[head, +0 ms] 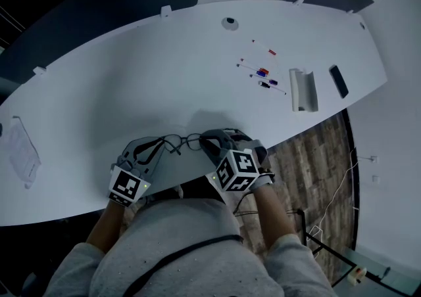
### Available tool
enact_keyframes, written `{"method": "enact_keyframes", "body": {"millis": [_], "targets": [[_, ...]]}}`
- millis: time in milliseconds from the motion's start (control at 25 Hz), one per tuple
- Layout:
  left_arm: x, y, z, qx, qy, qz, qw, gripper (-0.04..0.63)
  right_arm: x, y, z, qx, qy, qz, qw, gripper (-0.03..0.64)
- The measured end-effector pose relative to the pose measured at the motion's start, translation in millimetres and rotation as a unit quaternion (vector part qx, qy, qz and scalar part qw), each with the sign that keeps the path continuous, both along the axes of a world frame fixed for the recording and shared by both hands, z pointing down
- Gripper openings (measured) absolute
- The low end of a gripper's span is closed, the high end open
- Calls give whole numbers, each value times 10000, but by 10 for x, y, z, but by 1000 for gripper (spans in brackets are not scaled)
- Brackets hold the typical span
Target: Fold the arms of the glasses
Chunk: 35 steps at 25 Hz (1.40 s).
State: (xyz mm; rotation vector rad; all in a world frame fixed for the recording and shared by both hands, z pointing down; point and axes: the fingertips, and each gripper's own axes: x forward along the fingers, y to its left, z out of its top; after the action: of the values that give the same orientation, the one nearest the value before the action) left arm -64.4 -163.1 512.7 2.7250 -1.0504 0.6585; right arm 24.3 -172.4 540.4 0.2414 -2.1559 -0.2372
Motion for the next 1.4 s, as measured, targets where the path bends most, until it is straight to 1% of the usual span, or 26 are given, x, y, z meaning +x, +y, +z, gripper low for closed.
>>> {"method": "enact_keyframes", "body": {"millis": [80,160,400,560,760,840,960,1040,1160,1280,1400], "targets": [[-4,4,-4,-7,4,-5,10000,34,-41,-14,36,169,402,-174,9989,37],[-13,8,-5,-8,-4,-8,10000,34,-73,-36,64,286,705,-283,9967,37],[-22,53,-10,6,-39,13,10000,34,-145,-69,145,524,1355,-589,9876,37],[-23,76,-16,-11,13,-22,10000,34,-213,-60,184,839,1776,-904,9763,37],[4,116,-6,-25,42,12,10000,34,-216,-102,231,1535,2228,-1259,9544,37],[20,130,-8,-28,47,17,10000,34,-208,-92,240,1620,2306,-1340,9501,37],[34,139,-7,-39,44,-7,10000,34,-200,-83,258,1628,2257,-1347,9510,37],[32,143,-9,-44,40,-30,10000,34,-199,-93,248,1565,2094,-1215,9575,37],[14,135,-16,-57,57,-87,9999,34,-217,-95,217,1350,1592,-868,9741,37],[-5,106,-18,-70,44,-158,9998,32,-199,-65,185,912,952,-446,9903,37],[-19,85,-8,-77,0,-191,9998,31,-144,-38,148,457,456,-56,9979,46]]}}
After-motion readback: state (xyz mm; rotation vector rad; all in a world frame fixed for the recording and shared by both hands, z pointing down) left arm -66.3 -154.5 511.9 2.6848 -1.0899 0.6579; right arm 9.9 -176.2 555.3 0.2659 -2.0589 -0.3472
